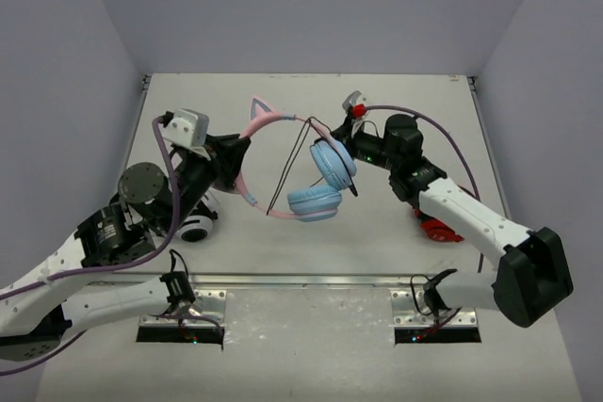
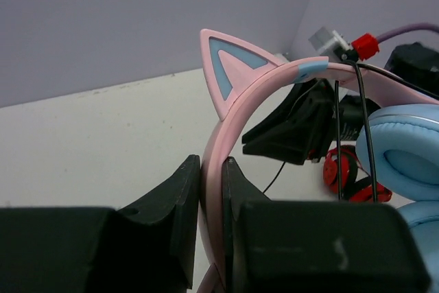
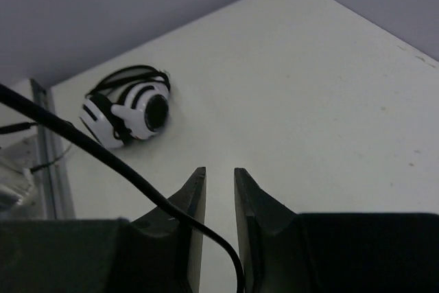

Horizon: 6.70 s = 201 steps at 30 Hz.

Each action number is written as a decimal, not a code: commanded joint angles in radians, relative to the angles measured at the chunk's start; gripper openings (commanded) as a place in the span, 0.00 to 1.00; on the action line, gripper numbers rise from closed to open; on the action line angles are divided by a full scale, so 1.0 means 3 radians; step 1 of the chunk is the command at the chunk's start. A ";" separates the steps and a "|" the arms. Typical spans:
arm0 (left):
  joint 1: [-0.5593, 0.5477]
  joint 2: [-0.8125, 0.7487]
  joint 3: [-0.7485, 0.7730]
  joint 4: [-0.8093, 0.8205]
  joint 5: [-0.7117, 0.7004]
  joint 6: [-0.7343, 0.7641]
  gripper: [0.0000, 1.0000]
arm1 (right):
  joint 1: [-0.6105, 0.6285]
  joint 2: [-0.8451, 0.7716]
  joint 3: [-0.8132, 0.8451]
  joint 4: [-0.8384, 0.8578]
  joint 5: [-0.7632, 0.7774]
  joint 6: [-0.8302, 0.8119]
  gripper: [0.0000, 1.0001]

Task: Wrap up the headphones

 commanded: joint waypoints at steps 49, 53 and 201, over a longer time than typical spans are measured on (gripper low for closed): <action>0.1292 0.1824 0.0778 0.1086 -0.1740 -0.0729 0.00 | 0.1507 -0.0242 0.0444 -0.1202 0.0148 -0.0332 0.01; 0.1312 0.1803 0.0522 0.1172 -0.1756 -0.0689 0.00 | 0.1512 -0.0395 0.0496 -0.1325 0.0327 -0.0439 0.01; 0.4600 0.6620 0.4188 0.0677 0.4978 0.2047 0.26 | -0.0605 -0.1607 -0.0798 -0.2405 0.0030 0.0568 0.99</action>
